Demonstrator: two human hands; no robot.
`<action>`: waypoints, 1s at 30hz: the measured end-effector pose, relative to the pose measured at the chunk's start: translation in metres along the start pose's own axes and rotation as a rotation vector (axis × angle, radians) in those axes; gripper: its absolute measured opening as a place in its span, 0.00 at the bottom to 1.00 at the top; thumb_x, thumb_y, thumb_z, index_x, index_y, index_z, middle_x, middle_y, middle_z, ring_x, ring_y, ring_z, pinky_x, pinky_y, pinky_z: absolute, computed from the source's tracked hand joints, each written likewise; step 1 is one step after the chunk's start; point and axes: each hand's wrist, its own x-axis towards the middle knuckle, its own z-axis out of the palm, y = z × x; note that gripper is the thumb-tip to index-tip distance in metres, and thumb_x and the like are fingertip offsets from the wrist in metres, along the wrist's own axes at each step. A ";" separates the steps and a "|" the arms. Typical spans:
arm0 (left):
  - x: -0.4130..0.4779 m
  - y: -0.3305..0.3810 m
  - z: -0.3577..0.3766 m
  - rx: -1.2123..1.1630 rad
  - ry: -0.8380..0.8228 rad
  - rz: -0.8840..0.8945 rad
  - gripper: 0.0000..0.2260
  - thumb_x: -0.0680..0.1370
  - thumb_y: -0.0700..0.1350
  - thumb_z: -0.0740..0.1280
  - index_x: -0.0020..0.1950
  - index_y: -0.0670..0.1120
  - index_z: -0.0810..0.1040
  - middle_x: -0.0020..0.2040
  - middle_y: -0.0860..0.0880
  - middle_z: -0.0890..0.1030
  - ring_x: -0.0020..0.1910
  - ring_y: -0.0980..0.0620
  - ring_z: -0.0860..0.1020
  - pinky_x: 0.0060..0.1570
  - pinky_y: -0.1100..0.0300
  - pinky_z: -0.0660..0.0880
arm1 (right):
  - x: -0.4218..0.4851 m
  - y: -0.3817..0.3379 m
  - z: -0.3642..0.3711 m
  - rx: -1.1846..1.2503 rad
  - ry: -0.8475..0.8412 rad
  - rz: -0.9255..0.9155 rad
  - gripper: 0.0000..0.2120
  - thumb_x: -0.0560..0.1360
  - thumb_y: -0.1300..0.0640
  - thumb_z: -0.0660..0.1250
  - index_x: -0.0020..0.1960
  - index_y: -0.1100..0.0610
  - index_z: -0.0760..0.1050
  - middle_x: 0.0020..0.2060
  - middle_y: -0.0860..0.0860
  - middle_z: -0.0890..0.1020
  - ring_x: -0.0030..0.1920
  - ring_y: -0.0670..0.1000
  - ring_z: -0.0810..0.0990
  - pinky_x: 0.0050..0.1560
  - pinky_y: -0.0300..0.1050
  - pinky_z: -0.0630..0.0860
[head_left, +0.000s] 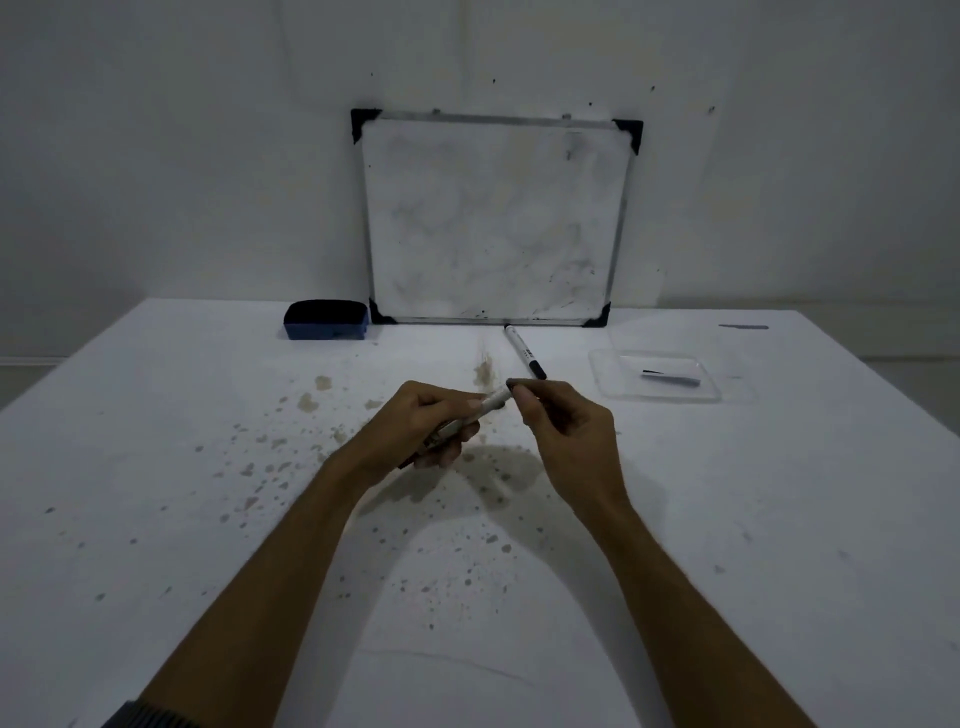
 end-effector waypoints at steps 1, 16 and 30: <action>-0.002 0.000 -0.004 0.005 0.004 -0.021 0.16 0.84 0.45 0.64 0.41 0.53 0.87 0.36 0.44 0.80 0.25 0.49 0.75 0.25 0.61 0.66 | -0.001 0.003 0.001 -0.057 -0.032 -0.035 0.09 0.81 0.55 0.68 0.59 0.52 0.84 0.49 0.45 0.86 0.48 0.45 0.84 0.49 0.40 0.80; -0.028 -0.035 -0.066 0.006 0.565 -0.047 0.13 0.83 0.51 0.67 0.43 0.46 0.82 0.25 0.51 0.75 0.20 0.55 0.68 0.20 0.64 0.64 | 0.025 0.024 0.081 -0.741 -0.373 -0.053 0.25 0.77 0.41 0.68 0.71 0.49 0.75 0.61 0.52 0.78 0.59 0.53 0.79 0.65 0.55 0.74; -0.015 -0.044 -0.021 0.013 0.184 -0.027 0.17 0.85 0.48 0.64 0.73 0.61 0.74 0.46 0.47 0.80 0.32 0.46 0.73 0.22 0.59 0.69 | 0.031 0.025 0.025 0.059 -0.168 0.267 0.12 0.83 0.54 0.65 0.63 0.54 0.82 0.51 0.51 0.87 0.48 0.42 0.85 0.48 0.35 0.80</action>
